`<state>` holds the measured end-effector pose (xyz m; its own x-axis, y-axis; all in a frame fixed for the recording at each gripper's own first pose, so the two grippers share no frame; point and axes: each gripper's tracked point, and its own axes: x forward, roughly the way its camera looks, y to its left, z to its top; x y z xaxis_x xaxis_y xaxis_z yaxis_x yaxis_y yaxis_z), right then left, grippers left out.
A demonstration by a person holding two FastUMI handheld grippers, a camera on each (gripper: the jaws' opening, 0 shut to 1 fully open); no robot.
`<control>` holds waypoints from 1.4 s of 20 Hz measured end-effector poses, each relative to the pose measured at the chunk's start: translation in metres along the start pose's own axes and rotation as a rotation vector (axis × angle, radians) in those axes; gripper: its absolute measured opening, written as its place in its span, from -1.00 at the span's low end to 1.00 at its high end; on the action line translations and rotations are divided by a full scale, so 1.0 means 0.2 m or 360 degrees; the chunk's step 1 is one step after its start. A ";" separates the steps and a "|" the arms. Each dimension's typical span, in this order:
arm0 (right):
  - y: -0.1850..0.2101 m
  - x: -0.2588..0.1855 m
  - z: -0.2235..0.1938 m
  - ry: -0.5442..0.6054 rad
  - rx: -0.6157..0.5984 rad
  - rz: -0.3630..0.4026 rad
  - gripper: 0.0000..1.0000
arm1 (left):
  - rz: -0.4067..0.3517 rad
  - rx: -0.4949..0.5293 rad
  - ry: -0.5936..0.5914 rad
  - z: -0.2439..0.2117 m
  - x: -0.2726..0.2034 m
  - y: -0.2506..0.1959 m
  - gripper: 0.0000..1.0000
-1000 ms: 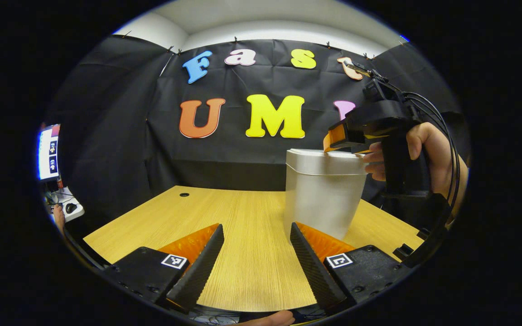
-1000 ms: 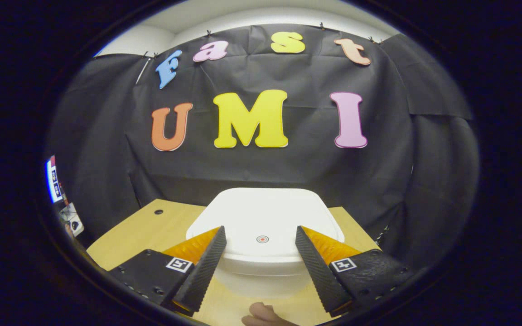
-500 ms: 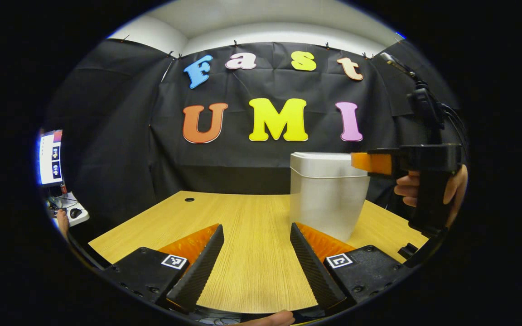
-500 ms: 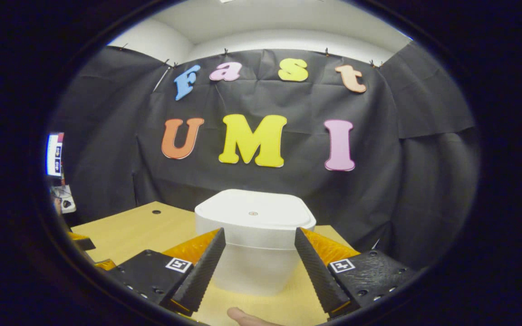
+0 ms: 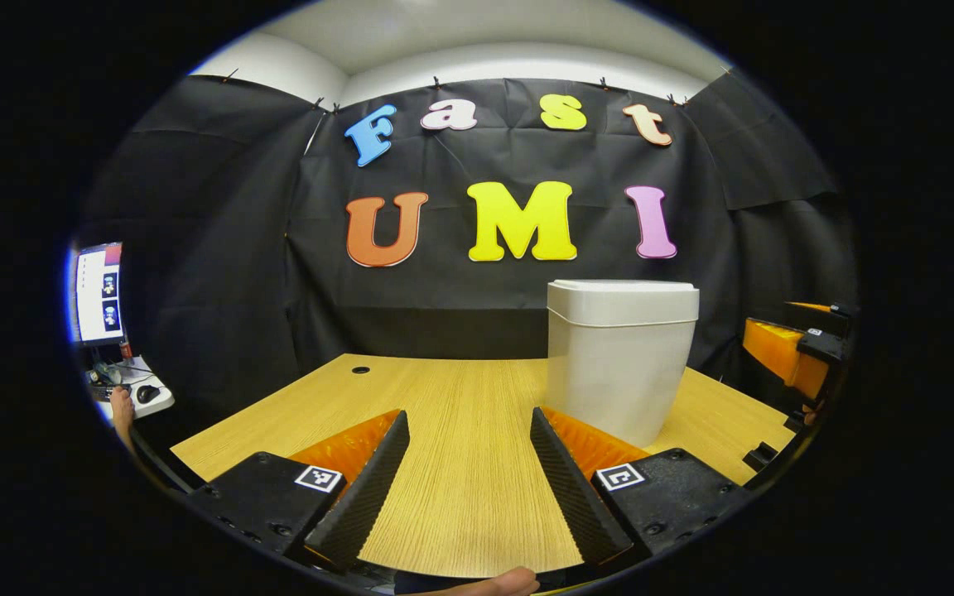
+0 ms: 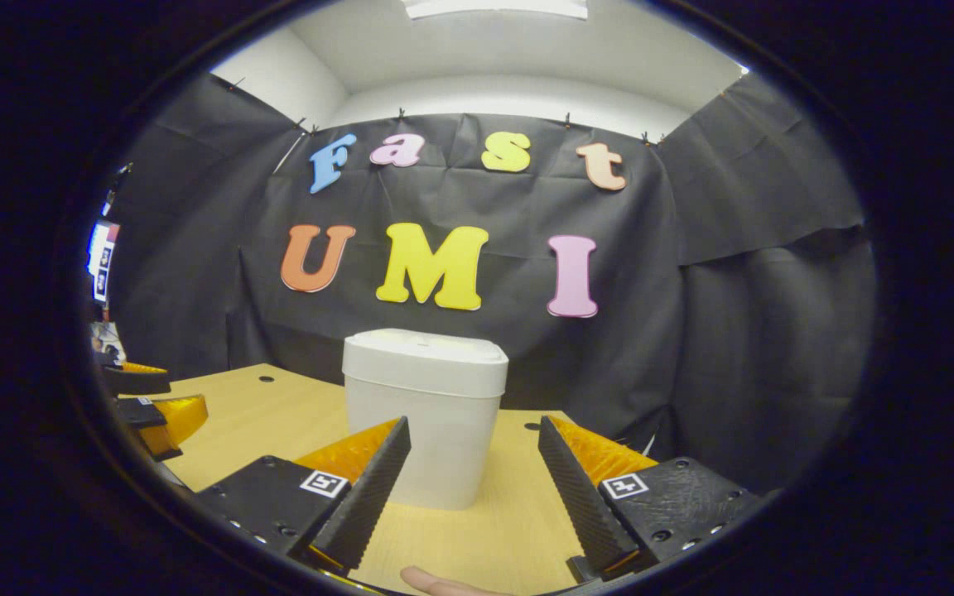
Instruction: Press the lid of the desktop garbage bin to open it, pick up the crumpled paper on the desktop and throw it into the bin, then pick up the pop can on the desktop and drop it into the bin, and finally close the garbage bin lid.
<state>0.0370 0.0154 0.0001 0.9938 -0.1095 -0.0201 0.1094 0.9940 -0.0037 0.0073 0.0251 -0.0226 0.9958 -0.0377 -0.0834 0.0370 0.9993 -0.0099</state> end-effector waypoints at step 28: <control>-0.26 -0.07 -0.12 -0.0059 -0.0016 -0.0105 0.96 | 0.0034 0.0033 -0.0036 -0.04 0.01 -0.18 0.96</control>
<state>0.0173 -0.0358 -0.0237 0.9846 -0.1741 0.0173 0.1744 0.9846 -0.0139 0.0083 -0.0112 -0.0300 0.9980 -0.0161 -0.0607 0.0169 0.9998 0.0121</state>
